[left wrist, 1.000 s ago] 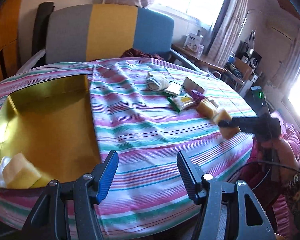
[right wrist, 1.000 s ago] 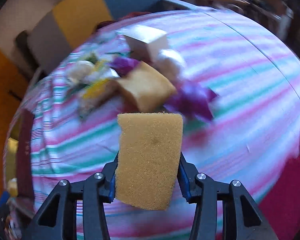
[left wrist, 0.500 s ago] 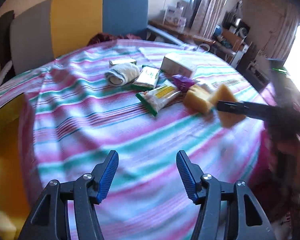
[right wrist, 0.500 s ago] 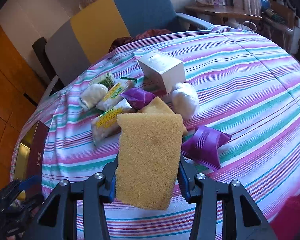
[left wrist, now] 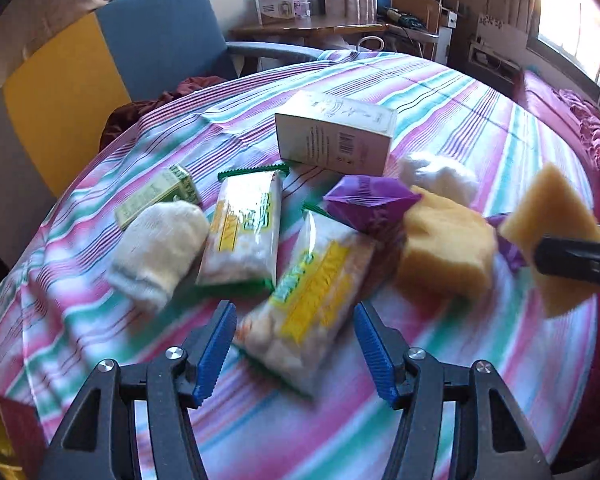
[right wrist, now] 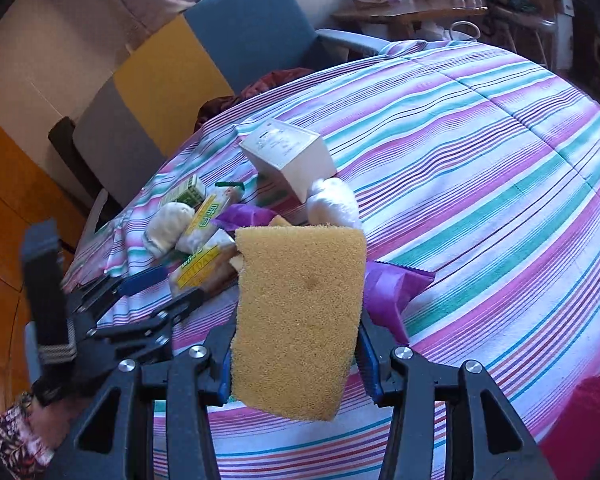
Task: Organize objects
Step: 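Grasp the WEIDAN snack packet with the left gripper, then carry the WEIDAN packet and the yellow sponge over to the gold tray, then open the left gripper to drop the packet in the tray while the right releases the sponge there, then move both grippers away from the tray back toward the remaining items, then grasp a purple wrapped packet with the right gripper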
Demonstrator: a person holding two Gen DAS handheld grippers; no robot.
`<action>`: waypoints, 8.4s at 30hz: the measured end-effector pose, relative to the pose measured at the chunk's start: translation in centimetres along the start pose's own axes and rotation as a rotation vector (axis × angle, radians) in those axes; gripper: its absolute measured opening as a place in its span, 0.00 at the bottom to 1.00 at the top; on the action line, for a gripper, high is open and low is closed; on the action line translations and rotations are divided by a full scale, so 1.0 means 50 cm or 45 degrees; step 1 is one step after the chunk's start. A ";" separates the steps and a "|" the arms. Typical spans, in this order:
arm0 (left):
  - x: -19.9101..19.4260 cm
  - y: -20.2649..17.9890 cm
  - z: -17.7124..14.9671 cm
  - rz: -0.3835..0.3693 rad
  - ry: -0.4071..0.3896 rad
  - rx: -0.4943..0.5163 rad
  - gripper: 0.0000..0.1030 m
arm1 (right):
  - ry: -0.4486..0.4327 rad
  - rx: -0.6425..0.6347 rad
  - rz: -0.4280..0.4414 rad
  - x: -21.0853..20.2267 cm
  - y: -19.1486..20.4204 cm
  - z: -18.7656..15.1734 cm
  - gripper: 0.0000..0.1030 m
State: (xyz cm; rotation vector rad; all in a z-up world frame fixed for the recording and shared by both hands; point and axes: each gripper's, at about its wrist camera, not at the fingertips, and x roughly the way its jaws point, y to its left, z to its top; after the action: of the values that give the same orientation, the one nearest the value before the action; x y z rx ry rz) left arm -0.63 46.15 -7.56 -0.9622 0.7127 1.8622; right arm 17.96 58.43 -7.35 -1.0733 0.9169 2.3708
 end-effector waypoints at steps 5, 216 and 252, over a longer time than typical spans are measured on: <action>0.015 0.000 -0.026 -0.049 -0.030 -0.053 0.45 | -0.003 0.027 0.008 0.002 -0.007 0.004 0.48; -0.423 0.126 -0.455 0.045 -0.250 -0.753 0.47 | 0.163 -0.495 -0.145 0.152 0.166 0.035 0.87; -0.292 0.032 -0.224 -0.163 -0.129 -0.614 0.48 | 0.057 -0.054 -0.372 0.039 -0.043 0.043 0.50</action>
State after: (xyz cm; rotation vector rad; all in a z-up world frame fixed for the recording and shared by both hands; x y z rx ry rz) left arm 5.95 30.14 -1.09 -1.1710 0.1323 1.9910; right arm 16.84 61.60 -8.66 -1.1920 0.6749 2.1418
